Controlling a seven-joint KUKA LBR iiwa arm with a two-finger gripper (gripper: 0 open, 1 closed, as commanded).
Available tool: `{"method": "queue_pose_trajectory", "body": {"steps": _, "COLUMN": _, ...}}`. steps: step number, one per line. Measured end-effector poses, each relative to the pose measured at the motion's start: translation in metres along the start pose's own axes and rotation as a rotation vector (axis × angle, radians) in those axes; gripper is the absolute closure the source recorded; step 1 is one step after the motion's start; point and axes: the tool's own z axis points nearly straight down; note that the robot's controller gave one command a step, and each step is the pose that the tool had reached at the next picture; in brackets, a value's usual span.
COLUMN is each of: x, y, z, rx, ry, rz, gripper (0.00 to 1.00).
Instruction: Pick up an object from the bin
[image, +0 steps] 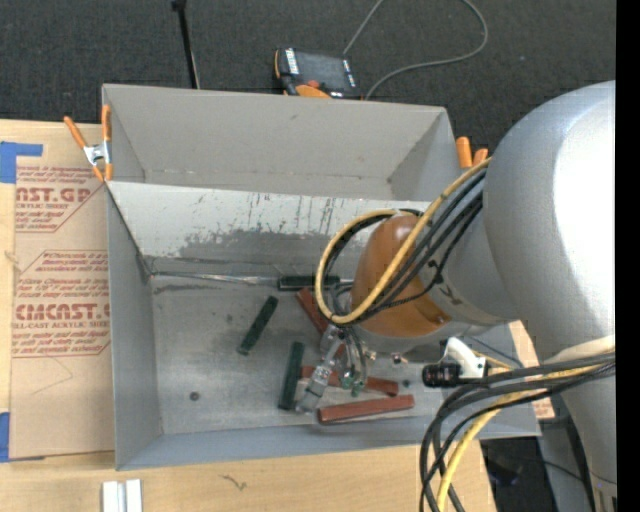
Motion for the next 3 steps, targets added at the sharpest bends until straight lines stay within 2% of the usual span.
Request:
{"method": "queue_pose_trajectory", "body": {"steps": 1, "x": -0.0004, "y": 0.0002, "z": -0.0002, "rx": 0.002, "ry": 0.001, "rz": 0.0, "gripper": 0.0}}
{"method": "queue_pose_trajectory", "body": {"steps": 2, "x": -0.0003, "y": 0.0007, "z": -0.0004, "rx": 0.002, "ry": 0.001, "rz": -0.002, "gripper": 1.0}}
{"method": "queue_pose_trajectory", "body": {"steps": 3, "x": -0.0008, "y": 0.0011, "z": -0.0059, "rx": 0.001, "ry": -0.001, "rz": -0.003, "gripper": 1.0}}
